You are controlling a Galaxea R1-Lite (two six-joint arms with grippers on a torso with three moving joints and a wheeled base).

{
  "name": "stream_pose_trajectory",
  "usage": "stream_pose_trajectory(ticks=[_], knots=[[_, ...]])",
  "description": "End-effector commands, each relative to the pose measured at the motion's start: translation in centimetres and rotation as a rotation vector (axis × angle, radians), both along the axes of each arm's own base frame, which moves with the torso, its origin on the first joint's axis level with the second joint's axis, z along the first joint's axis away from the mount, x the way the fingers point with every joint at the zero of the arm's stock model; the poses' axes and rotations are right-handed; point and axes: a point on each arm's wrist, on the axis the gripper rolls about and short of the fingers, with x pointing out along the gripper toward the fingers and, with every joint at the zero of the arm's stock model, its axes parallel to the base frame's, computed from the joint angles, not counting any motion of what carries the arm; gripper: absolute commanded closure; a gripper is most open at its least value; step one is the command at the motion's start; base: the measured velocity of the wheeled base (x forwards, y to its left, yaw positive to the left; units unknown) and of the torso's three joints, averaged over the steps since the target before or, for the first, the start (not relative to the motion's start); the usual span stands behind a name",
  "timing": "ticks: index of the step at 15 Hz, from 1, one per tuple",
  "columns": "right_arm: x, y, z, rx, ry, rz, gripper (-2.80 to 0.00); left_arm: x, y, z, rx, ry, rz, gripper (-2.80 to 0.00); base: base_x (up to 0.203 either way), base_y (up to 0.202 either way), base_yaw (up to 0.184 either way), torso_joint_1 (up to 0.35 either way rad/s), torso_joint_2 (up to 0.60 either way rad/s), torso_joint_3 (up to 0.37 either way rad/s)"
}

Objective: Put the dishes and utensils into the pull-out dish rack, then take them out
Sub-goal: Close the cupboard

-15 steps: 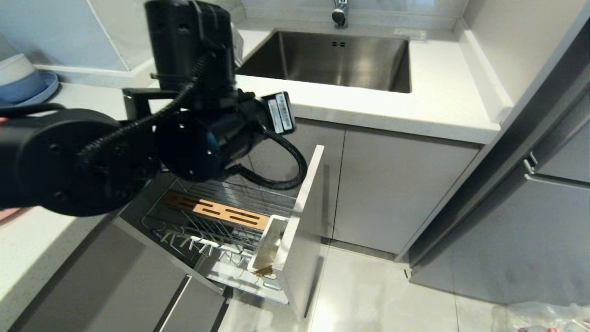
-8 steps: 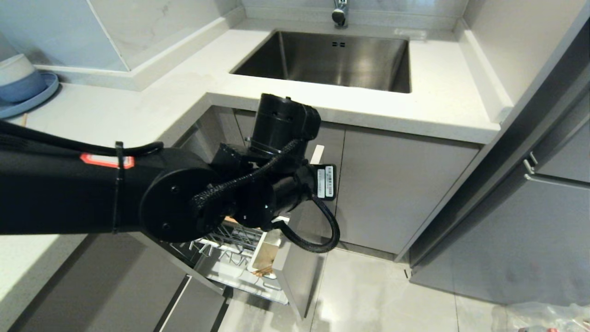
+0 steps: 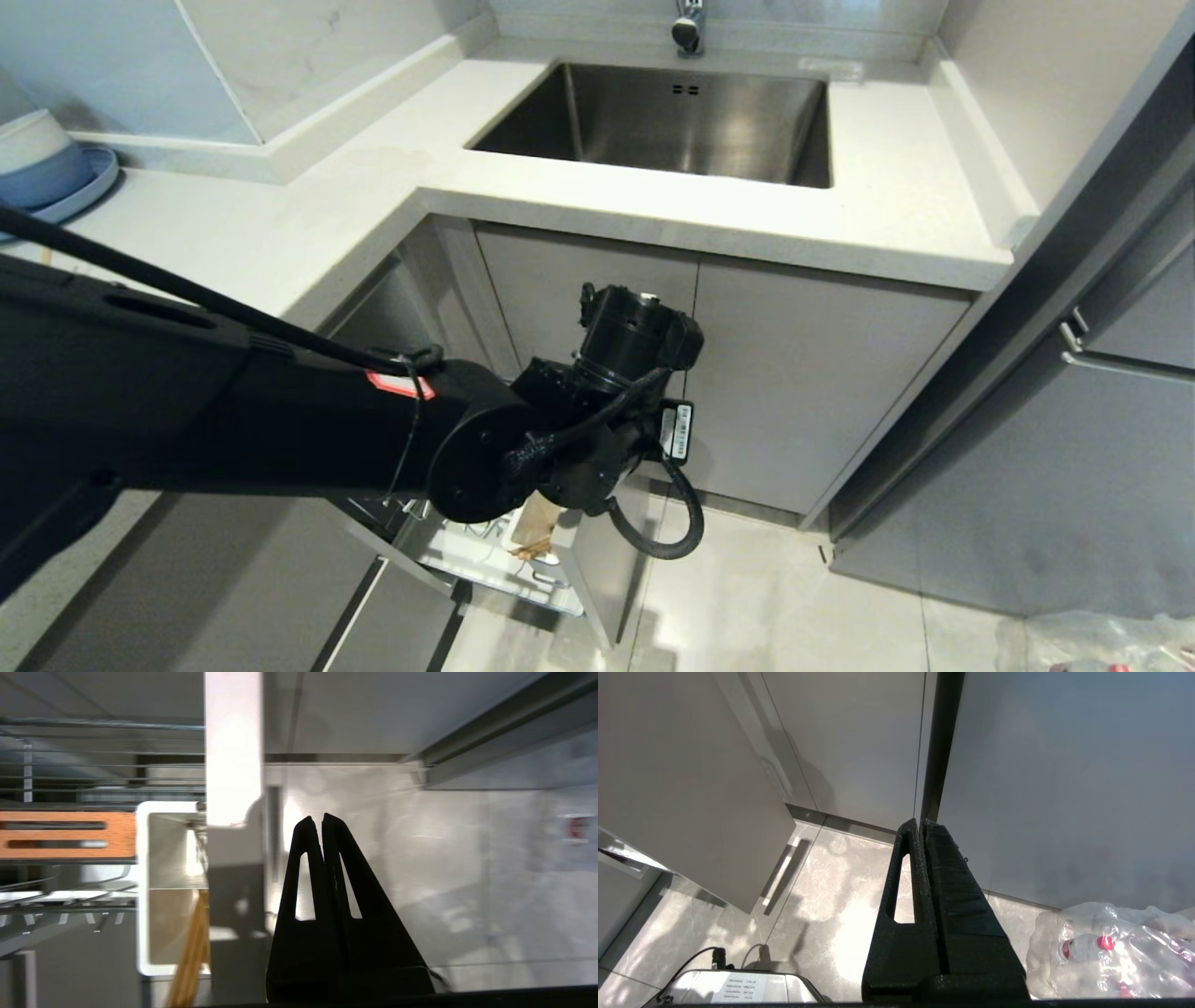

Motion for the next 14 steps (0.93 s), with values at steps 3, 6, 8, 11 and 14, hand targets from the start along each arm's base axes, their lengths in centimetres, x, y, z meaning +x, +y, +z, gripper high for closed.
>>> stream_pose_trajectory(ticks=[3, 6, 8, 11, 14], knots=[[0.0, 0.0, 0.0, 0.001, 0.000, 0.001, 0.00, 0.7, -0.5, -1.7, 0.062, -0.002, 0.047, 0.00, 0.000, 0.000, 0.000, 0.000, 0.00, 0.000], [0.0, 0.0, 0.0, 0.001, 0.000, 0.001, 0.00, 0.9, -0.3, -1.5, 0.093, -0.033, 0.094, 0.00, 0.000, 0.000, 0.000, 0.000, 0.00, 0.000], [0.0, 0.0, 0.0, 0.000, 0.000, 0.001, 0.00, 1.2, 0.0, -1.7, 0.146, -0.062, 0.145, 0.00, 0.000, 0.000, 0.000, 0.000, 0.00, 0.000], [0.0, 0.0, 0.0, 0.000, 0.000, 0.000, 0.00, 1.8, 0.5, -1.5, 0.174, -0.079, 0.185, 0.00, 0.000, 0.000, 0.000, 0.000, 0.00, 0.000], [0.0, 0.0, 0.0, -0.001, 0.000, 0.001, 0.00, 2.7, 1.4, -1.4, 0.200, -0.092, 0.232, 0.00, 0.000, 0.000, 0.000, 0.000, 0.00, 0.000]])
